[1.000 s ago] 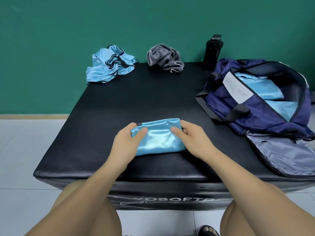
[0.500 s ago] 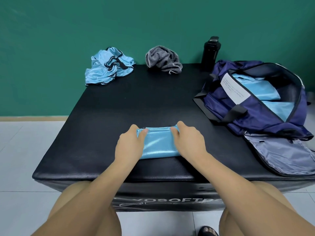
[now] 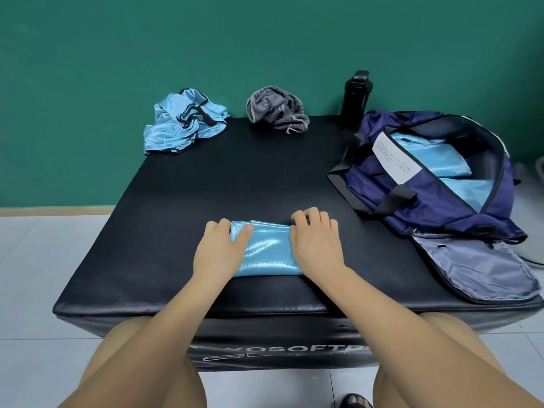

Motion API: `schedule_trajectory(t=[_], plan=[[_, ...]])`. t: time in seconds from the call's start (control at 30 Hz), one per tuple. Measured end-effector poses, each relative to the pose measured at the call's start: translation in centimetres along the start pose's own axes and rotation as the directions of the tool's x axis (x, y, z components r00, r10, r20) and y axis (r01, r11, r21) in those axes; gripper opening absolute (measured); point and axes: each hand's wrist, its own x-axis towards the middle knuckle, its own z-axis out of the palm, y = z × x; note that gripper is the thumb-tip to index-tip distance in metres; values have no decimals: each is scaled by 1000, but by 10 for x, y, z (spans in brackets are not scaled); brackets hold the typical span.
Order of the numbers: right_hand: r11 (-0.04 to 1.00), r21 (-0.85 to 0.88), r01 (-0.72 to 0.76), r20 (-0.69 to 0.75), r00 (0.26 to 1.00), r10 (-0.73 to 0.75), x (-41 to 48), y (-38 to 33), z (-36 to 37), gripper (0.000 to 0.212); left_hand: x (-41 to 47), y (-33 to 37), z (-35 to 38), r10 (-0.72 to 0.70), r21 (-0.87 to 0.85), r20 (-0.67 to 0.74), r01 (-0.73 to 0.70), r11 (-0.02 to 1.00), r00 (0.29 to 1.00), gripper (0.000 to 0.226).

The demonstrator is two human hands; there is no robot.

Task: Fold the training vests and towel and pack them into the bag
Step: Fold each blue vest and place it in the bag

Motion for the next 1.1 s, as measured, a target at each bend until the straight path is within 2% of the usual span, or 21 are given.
schedule_trajectory(t=[0.13,0.27,0.37,0.47,0.6,0.67,0.77,0.83,0.93,1.03,1.1], plan=[[999,28,32,31,999,-33,0,-1,-2,30,1,9,-9,-97,-289,123,129,949,988,50],[995,78,56,84,995,-63,0,-2,-5,38,7,13,-15,-125,-538,280,263,800,952,54],[991,113,71,97,992,-82,0,-2,-9,41,5,24,-16,-17,-546,407,258,797,913,42],[986,138,99,128,985,-117,1,0,-13,46,5,32,-20,45,-546,441,228,806,896,26],[959,256,119,255,949,-186,12,10,-30,54,6,41,-35,92,-548,475,212,809,875,29],[886,463,-31,394,902,-175,27,18,-52,51,6,48,-45,152,-564,511,196,803,846,33],[623,723,-299,533,815,-226,56,32,-101,29,5,72,-63,265,-597,554,155,787,789,39],[527,749,-400,609,730,-310,74,38,-143,43,2,94,-72,333,-628,570,137,766,751,42],[636,694,-338,668,633,-392,91,55,-194,36,0,134,-79,417,-660,574,96,745,705,37],[628,668,-399,723,545,-423,104,83,-225,41,1,175,-75,488,-678,575,49,733,657,32],[650,650,-394,739,528,-418,112,108,-243,46,2,203,-67,525,-692,572,28,721,630,31]])
